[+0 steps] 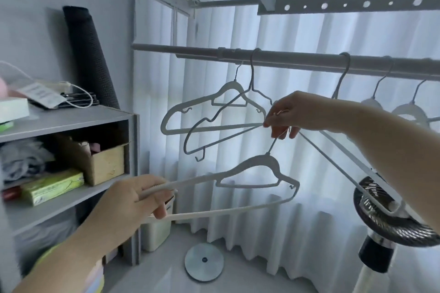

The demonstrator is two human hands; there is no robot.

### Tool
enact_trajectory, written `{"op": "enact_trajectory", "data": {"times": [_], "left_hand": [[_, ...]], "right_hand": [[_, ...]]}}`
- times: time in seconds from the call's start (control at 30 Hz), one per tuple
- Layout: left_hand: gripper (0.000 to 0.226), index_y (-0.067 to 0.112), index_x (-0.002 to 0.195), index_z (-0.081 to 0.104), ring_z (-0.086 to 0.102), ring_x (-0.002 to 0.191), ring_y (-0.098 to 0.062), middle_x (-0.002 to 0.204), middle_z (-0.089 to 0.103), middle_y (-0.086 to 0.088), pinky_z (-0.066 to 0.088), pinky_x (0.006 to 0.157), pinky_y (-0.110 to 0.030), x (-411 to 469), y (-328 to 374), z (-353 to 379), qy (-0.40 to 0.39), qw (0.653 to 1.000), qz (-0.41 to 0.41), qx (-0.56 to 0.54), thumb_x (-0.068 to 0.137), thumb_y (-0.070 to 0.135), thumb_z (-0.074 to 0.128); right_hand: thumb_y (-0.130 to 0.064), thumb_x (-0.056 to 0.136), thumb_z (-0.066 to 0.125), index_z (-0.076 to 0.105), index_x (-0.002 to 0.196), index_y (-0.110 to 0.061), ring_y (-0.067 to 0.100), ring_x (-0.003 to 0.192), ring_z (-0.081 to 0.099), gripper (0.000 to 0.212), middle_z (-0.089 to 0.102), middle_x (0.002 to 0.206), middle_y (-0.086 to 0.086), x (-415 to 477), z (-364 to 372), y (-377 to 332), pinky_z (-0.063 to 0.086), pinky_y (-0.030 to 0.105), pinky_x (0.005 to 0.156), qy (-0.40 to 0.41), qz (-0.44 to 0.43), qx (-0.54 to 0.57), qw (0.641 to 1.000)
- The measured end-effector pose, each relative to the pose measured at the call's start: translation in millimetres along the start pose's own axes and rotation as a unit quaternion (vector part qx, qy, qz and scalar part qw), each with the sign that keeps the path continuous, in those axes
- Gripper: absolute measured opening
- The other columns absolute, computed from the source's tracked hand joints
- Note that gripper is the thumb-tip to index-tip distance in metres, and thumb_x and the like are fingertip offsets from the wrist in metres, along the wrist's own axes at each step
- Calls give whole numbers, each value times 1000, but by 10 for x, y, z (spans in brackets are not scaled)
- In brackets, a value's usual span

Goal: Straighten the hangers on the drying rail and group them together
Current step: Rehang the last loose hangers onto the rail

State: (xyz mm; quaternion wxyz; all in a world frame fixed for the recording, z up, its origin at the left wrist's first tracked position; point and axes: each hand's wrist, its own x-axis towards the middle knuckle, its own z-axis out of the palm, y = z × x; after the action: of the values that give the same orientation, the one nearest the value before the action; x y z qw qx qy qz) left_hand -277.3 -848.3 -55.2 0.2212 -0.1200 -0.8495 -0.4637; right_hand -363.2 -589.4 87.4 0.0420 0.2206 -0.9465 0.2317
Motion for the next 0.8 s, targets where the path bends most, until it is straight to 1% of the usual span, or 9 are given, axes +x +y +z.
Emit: {"op": "enact_trajectory", "data": {"times": [0.07, 0.13, 0.3, 0.33, 0.37, 0.43, 0.53, 0.7, 0.8], "left_hand": [[27, 31, 53, 64, 58, 56, 0, 54, 68, 6, 41, 52, -2, -154, 27, -68, 9, 1000, -22, -4, 78, 21, 62], [29, 27, 51, 68, 54, 50, -3, 54, 67, 2, 40, 48, -7, -298, 43, -137, 4, 999, -49, -1, 78, 19, 63], [10, 26, 67, 67, 56, 65, -7, 57, 65, 10, 37, 50, -14, -598, 21, -192, 54, 991, -115, 31, 77, 25, 67], [2, 25, 76, 65, 55, 76, -8, 65, 63, 16, 39, 55, -16, -654, 39, -173, 72, 988, -128, 46, 78, 25, 67], [10, 24, 88, 63, 53, 88, -10, 83, 62, 18, 40, 64, -20, -702, 42, -146, 83, 985, -141, 63, 79, 25, 66], [36, 20, 116, 55, 46, 107, -14, 115, 56, 4, 38, 78, -27, -783, 38, -72, 94, 977, -161, 104, 81, 24, 64], [45, 20, 126, 46, 39, 123, -20, 135, 44, -5, 37, 90, -33, -867, 145, 46, 94, 975, -151, 132, 83, 25, 61], [42, 23, 125, 45, 40, 104, -9, 128, 44, 1, 35, 85, -23, -911, 327, 292, 28, 990, -116, 77, 86, 27, 57], [41, 25, 125, 44, 49, 91, -2, 111, 51, 11, 39, 67, -12, -922, 509, 437, -56, 992, -110, 36, 86, 38, 52]], "right_hand": [[-16, 85, 59, 66, 69, -18, -4, 50, 62, 17, 70, 54, -13, -191, 29, -28, 50, 9, 48, -43, -3, 33, 999], [-16, 84, 61, 68, 68, -15, -3, 54, 65, 17, 71, 57, -12, -351, 53, -57, 52, 11, 50, -69, -4, 63, 996], [-19, 85, 59, 67, 64, -15, 4, 55, 68, 23, 72, 57, -6, -656, 164, -161, 51, 16, 44, -86, -3, 106, 991], [-20, 85, 59, 67, 64, -16, 5, 54, 67, 23, 72, 57, -6, -709, 193, -183, 49, 16, 42, -86, -1, 112, 990], [-20, 85, 59, 67, 63, -17, 5, 53, 67, 24, 72, 56, -6, -757, 217, -212, 48, 16, 40, -84, -1, 118, 989], [-20, 85, 60, 67, 63, -18, 6, 50, 66, 23, 71, 54, -5, -842, 259, -281, 46, 16, 38, -77, -1, 124, 989], [-20, 84, 59, 66, 66, -16, 6, 45, 65, 20, 68, 47, -4, -928, 344, -365, 45, 15, 37, -53, 9, 125, 991], [-11, 89, 48, 60, 82, -19, 8, 38, 62, 16, 62, 38, -4, -1078, 445, -401, 46, 13, 37, -53, 48, 148, 986], [-7, 89, 43, 58, 81, -18, 8, 34, 60, 20, 61, 36, -4, -1162, 452, -383, 45, 13, 35, -38, 83, 180, 980]]}}
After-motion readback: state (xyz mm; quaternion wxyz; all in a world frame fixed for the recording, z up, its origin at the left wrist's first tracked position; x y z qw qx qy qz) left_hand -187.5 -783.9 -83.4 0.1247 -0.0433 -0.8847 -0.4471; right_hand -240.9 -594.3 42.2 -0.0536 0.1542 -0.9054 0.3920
